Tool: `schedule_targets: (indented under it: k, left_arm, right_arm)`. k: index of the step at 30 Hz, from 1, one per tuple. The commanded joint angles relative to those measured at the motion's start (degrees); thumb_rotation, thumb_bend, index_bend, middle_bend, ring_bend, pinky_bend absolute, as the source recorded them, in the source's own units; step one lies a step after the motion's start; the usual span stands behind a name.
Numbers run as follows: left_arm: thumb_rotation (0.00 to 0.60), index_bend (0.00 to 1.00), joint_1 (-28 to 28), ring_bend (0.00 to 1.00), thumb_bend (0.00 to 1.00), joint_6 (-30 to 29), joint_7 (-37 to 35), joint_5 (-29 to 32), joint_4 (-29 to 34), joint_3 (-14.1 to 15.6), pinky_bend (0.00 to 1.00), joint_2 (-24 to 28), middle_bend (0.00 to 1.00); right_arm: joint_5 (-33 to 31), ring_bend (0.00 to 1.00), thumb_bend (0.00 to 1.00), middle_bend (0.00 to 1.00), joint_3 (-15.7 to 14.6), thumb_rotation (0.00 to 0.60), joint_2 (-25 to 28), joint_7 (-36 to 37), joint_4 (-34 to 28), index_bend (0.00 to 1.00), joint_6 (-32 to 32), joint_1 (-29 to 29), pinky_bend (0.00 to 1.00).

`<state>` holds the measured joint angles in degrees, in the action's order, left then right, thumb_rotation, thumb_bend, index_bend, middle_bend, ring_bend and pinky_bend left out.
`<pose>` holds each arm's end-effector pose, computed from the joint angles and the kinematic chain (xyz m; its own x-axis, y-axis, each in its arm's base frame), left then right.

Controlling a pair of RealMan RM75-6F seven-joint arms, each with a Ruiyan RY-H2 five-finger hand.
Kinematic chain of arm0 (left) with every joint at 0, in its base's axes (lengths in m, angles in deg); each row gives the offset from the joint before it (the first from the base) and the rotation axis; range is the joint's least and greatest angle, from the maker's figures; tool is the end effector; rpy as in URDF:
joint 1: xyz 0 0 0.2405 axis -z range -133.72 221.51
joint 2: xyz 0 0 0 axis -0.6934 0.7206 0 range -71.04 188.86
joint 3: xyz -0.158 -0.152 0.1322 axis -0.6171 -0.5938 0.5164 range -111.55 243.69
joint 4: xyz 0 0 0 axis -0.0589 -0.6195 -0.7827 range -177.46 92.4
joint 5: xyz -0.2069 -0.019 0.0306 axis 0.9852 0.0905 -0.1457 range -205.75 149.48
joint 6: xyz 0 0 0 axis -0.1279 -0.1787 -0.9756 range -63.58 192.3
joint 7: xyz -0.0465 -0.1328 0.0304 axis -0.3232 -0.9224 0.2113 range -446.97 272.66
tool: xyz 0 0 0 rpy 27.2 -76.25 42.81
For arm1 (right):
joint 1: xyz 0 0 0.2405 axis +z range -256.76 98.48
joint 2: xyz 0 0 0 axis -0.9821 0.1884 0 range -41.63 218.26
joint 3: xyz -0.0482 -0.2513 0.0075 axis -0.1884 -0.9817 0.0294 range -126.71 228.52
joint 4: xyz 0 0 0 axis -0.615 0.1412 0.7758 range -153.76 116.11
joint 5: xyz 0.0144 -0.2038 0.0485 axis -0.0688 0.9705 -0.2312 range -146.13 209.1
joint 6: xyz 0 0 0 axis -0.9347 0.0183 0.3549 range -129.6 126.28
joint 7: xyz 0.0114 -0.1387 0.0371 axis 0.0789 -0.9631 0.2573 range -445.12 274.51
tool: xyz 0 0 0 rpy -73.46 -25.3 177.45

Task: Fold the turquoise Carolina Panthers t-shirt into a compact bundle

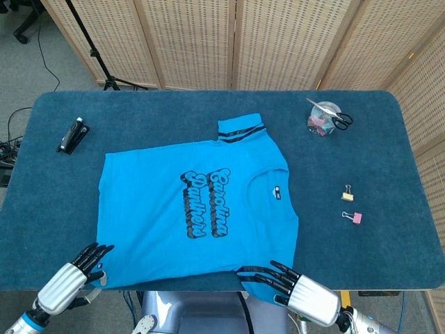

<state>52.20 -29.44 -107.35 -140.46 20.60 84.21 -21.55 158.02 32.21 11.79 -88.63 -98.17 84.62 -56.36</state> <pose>-0.3201 0.1103 0.0584 0.3195 0.3356 0.8862 0.8513 -0.5124 -0.1129 -0.2318 -0.1356 0.0409 0.5610 -0.1172 0.8194 -0.4501 -0.8740 0.1831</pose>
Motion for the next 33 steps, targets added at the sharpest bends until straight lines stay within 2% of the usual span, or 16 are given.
schedule_targets:
  k: [1, 8, 20, 33]
  left_arm:
    - [0.6, 0.75, -0.6, 0.0, 0.49, -1.0, 0.2, -1.2, -0.8, 1.0, 0.0, 0.2, 0.0]
    - [0.6, 0.75, -1.7, 0.0, 0.49, -4.0, 1.0, -4.1, -3.1, 2.4, 0.0, 0.1, 0.0]
    - [0.6, 0.75, -3.6, 0.0, 0.49, -7.3, 2.2, -6.9, -7.0, 4.2, 0.0, -0.5, 0.0]
    - [0.6, 0.75, -3.8, 0.0, 0.49, -7.3, 1.6, -6.9, -7.0, 4.3, 0.0, -0.6, 0.0]
  right_arm:
    - [1.5, 0.0, 0.53, 0.02, -0.9, 0.6, 0.4, -0.7, -0.1, 0.7, 0.2, -0.2, 0.0]
    - [5.7, 0.0, 0.53, 0.02, -2.9, 0.6, 0.9, -3.0, -0.7, 0.7, 0.1, -0.5, 0.0]
    - [9.1, 0.0, 0.54, 0.02, -4.6, 0.6, 1.3, -3.7, 0.1, 0.7, 1.5, -1.4, 0.0]
    - [9.5, 0.0, 0.53, 0.02, -4.4, 0.6, 1.0, -2.6, 1.9, 0.7, 2.8, -2.1, 0.0]
